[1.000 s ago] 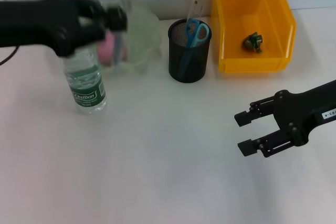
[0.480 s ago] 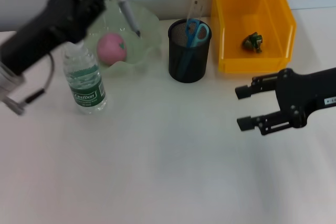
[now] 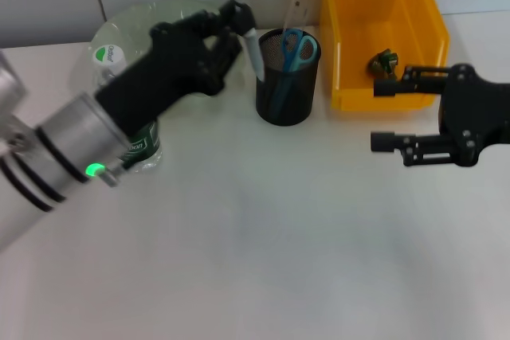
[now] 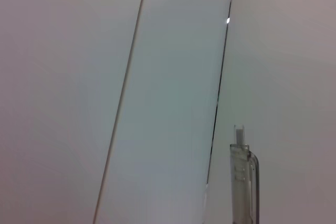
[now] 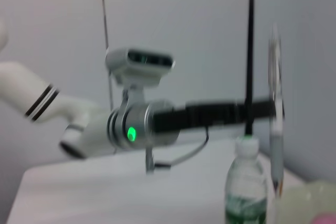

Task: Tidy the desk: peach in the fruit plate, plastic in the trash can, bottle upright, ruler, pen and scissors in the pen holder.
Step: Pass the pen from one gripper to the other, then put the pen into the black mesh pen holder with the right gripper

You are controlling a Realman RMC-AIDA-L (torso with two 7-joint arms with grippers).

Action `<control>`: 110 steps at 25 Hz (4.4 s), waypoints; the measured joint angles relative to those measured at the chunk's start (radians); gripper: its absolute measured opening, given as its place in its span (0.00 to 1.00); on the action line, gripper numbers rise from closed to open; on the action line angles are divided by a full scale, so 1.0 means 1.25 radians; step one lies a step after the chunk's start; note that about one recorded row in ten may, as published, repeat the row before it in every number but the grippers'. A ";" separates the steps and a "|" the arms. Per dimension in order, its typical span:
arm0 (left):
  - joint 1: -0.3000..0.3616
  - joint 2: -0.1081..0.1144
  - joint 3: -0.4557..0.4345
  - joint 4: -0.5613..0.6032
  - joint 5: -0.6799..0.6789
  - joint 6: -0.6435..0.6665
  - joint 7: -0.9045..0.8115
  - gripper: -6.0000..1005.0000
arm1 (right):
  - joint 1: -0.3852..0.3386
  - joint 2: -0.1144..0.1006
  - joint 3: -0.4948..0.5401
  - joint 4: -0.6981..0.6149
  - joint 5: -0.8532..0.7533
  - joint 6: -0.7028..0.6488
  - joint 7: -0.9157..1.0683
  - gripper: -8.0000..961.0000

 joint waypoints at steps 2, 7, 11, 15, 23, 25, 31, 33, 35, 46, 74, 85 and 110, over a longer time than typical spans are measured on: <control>0.030 0.000 0.093 0.068 -0.086 -0.072 0.055 0.17 | -0.007 0.008 0.003 0.010 0.025 0.012 -0.021 0.79; 0.104 0.000 0.245 0.211 -0.270 -0.220 0.256 0.17 | -0.015 0.033 0.008 0.061 0.097 0.059 -0.078 0.79; 0.118 0.000 0.329 0.233 -0.402 -0.243 0.361 0.17 | -0.004 0.037 0.002 0.120 0.157 0.112 -0.126 0.79; 0.119 0.000 0.383 0.241 -0.464 -0.246 0.401 0.18 | 0.016 0.040 0.000 0.157 0.175 0.143 -0.148 0.79; 0.117 0.000 0.405 0.262 -0.474 -0.288 0.406 0.18 | 0.051 0.043 -0.008 0.223 0.221 0.172 -0.199 0.78; 0.119 0.000 0.409 0.266 -0.485 -0.294 0.411 0.18 | 0.057 0.044 -0.010 0.241 0.235 0.173 -0.217 0.78; 0.116 0.000 0.494 0.286 -0.644 -0.301 0.534 0.19 | 0.085 0.045 -0.023 0.294 0.249 0.200 -0.247 0.78; 0.116 0.000 0.506 0.289 -0.663 -0.301 0.554 0.19 | 0.094 0.046 -0.028 0.316 0.260 0.212 -0.263 0.78; 0.114 0.000 0.526 0.294 -0.694 -0.301 0.585 0.19 | 0.102 0.046 -0.031 0.337 0.270 0.221 -0.277 0.77; 0.116 0.000 0.538 0.299 -0.713 -0.302 0.596 0.20 | 0.127 0.046 -0.033 0.380 0.290 0.235 -0.285 0.77; 0.103 0.000 0.542 0.293 -0.758 -0.302 0.630 0.23 | 0.192 0.049 -0.034 0.485 0.320 0.292 -0.400 0.75; 0.101 0.000 0.542 0.287 -0.753 -0.302 0.630 0.23 | 0.196 0.049 -0.034 0.485 0.320 0.289 -0.401 0.27; 0.096 0.000 0.530 0.279 -0.749 -0.303 0.572 0.26 | 0.193 0.049 -0.038 0.491 0.320 0.285 -0.431 0.14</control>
